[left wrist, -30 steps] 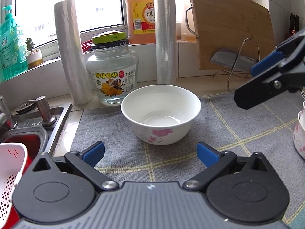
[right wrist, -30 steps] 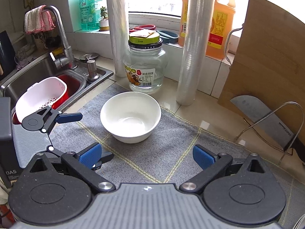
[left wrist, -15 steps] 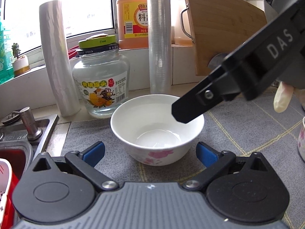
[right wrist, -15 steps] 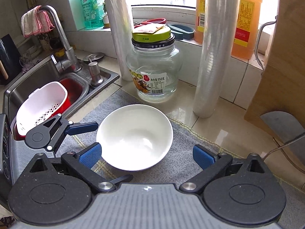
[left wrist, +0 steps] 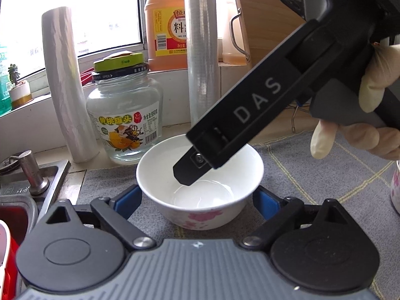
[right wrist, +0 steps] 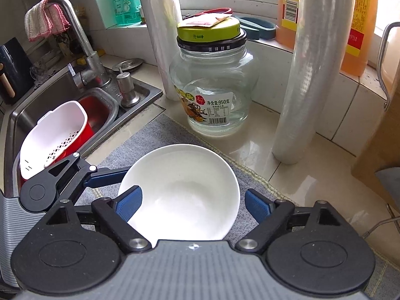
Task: Organize plates and bowls
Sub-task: 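Close the right gripper on the pink-flower bowl rim and lift it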
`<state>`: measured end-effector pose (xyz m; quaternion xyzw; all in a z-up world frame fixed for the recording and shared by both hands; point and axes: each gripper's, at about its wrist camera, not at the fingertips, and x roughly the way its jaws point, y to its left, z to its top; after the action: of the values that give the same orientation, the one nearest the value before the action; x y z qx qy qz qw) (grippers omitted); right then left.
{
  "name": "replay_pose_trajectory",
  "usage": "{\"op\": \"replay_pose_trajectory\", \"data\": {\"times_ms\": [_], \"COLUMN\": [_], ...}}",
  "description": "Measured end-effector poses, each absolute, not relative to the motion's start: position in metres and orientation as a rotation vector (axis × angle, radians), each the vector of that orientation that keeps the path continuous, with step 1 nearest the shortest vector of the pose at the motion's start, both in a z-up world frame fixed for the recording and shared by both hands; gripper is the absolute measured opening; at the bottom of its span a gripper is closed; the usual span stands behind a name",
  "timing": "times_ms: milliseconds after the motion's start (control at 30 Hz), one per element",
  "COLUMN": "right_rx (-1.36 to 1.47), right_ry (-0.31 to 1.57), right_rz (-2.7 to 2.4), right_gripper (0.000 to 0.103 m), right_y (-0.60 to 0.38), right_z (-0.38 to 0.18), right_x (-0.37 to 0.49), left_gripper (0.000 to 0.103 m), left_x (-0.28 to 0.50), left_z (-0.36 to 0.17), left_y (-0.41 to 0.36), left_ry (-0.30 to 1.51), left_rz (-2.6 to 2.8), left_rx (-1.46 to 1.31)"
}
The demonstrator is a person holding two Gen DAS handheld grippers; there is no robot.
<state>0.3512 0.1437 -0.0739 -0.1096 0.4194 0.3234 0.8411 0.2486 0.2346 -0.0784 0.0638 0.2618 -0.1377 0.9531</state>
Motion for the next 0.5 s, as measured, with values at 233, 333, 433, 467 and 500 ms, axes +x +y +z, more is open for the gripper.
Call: {"op": "replay_pose_trajectory", "data": {"times_ms": [233, 333, 433, 467, 500], "right_rx": [-0.229, -0.222, -0.227, -0.226, -0.224], "right_ry": [0.902, 0.9, 0.901, 0.902, 0.903], "right_rz": [0.699, 0.701, 0.699, 0.698, 0.696], "right_gripper": [0.084, 0.084, 0.083, 0.083, 0.083], "right_y": [0.1478, 0.1476, 0.1479, 0.1478, 0.1478], "right_z": [-0.0794, -0.0795, -0.0797, -0.0797, -0.0796], "right_x": [0.3588, 0.3585, 0.3582, 0.3583, 0.3582], "left_gripper": [0.093, 0.093, 0.093, 0.093, 0.093], "left_x": [0.2496, 0.2497, 0.2496, 0.2495, 0.2494], "left_z": [-0.0782, -0.0783, -0.0783, -0.0781, -0.0778], "left_y": [0.2361, 0.2364, 0.2361, 0.2358, 0.2358], "left_ry": [0.53, 0.53, 0.53, 0.53, 0.531], "left_rz": [-0.293, -0.294, -0.294, -0.295, -0.296], "left_rx": [0.123, 0.119, 0.121, 0.122, 0.121]}}
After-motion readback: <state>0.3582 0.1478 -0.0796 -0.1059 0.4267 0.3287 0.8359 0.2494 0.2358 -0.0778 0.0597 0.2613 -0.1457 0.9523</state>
